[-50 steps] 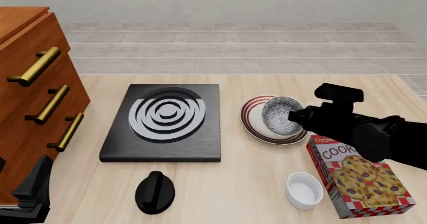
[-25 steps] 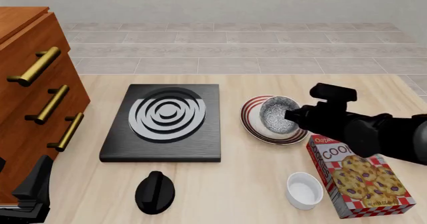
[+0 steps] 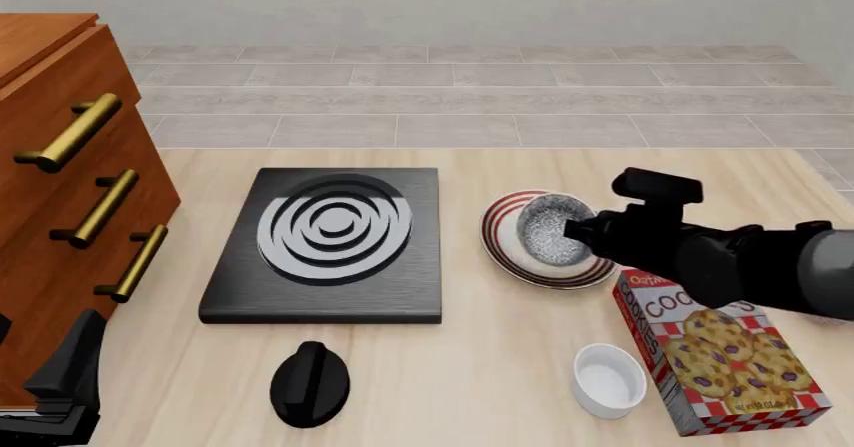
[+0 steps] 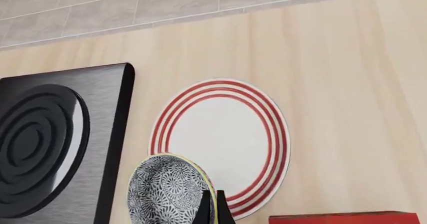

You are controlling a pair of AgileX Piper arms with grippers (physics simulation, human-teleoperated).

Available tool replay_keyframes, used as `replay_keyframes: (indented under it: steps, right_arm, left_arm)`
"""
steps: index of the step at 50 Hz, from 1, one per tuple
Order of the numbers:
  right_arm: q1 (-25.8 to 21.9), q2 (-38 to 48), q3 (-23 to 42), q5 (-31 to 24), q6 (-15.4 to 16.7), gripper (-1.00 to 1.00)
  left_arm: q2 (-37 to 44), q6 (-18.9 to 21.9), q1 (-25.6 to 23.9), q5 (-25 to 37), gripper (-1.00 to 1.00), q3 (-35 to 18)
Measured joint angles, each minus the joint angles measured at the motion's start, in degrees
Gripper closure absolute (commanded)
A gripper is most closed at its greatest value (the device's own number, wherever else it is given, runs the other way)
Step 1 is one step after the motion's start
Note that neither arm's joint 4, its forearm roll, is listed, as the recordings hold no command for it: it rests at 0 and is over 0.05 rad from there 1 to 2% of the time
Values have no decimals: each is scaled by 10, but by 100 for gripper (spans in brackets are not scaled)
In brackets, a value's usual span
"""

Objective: Pick the akita bowl next to the ramekin and place it on the plate.

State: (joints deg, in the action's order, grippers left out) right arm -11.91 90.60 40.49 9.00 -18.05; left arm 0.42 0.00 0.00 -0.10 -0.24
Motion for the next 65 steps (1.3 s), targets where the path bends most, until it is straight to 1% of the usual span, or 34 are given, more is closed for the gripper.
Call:
replay_keyframes:
  steps: [34,65]
  right_arm:
    - [20,63,27,19,8,100]
    - [22,107,42,39,1,100]
  left_arm:
    - [0,0,0,0,-100,0]
    - [0,0,0,0,-100,0]
